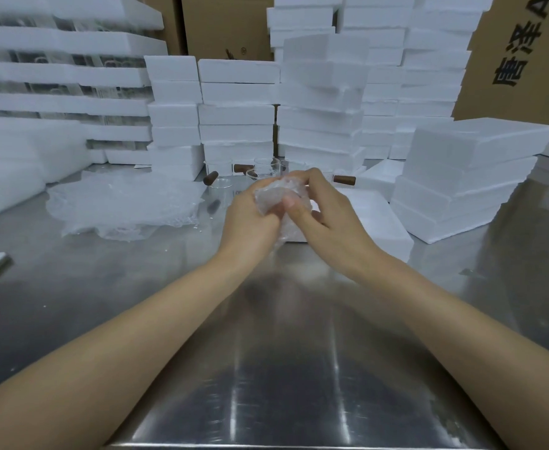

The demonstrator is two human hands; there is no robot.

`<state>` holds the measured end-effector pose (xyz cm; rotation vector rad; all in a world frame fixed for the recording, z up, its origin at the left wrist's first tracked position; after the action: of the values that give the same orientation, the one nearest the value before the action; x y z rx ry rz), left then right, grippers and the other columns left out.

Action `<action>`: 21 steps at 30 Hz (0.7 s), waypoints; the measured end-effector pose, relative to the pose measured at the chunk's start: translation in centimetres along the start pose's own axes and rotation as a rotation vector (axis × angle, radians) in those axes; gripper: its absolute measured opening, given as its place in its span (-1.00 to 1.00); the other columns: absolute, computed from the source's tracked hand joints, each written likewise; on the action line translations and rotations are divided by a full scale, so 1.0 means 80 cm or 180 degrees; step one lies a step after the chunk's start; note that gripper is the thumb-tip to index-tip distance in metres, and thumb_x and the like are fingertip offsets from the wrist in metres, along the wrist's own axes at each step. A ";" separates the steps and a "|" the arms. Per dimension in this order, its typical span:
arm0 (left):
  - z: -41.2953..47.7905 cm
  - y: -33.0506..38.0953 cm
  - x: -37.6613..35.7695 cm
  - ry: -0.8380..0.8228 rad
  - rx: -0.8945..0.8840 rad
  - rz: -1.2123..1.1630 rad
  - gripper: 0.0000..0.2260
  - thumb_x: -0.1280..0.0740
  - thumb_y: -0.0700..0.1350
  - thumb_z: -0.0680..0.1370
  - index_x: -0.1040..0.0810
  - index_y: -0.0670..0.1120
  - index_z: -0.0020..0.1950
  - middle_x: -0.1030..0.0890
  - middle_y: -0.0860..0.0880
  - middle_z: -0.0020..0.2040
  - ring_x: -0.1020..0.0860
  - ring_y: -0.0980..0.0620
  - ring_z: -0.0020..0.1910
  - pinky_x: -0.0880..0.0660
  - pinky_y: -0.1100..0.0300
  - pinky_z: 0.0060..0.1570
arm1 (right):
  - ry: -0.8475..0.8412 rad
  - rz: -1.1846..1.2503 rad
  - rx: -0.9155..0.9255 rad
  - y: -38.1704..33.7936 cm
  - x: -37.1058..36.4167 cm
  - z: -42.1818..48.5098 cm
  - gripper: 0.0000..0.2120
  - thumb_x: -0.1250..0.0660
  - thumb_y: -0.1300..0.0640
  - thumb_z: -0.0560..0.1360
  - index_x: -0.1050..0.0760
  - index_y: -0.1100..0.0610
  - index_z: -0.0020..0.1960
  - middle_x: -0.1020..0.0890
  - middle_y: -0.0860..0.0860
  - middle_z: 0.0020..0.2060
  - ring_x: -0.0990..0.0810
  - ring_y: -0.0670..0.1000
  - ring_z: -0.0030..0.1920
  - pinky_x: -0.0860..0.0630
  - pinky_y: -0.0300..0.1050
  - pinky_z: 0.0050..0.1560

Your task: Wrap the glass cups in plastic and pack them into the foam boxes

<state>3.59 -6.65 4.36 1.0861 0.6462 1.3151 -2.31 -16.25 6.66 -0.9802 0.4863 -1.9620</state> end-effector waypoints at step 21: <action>0.002 0.049 0.032 0.0442 -0.1146 0.1758 -0.79 -0.20 -0.12 0.60 -0.56 -0.04 -0.19 -0.40 0.09 -0.44 -0.43 -0.11 -0.29 -0.31 0.11 -0.27 | -0.0360 -0.0252 -0.0062 0.009 -0.007 -0.002 -0.42 -0.24 0.06 0.57 -0.10 -0.03 0.52 -0.22 -0.12 0.47 -0.17 -0.21 0.45 -0.38 -0.11 0.33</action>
<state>2.53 -4.56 8.41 0.9076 0.1891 1.9103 -1.84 -16.19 5.87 -1.1313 0.4094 -1.9621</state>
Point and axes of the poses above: each hand's wrist, its own z-axis towards the middle knuckle, its own x-axis out of the back of the hand, y = z × x, the point moved 8 cm from there along z, towards the middle knuckle
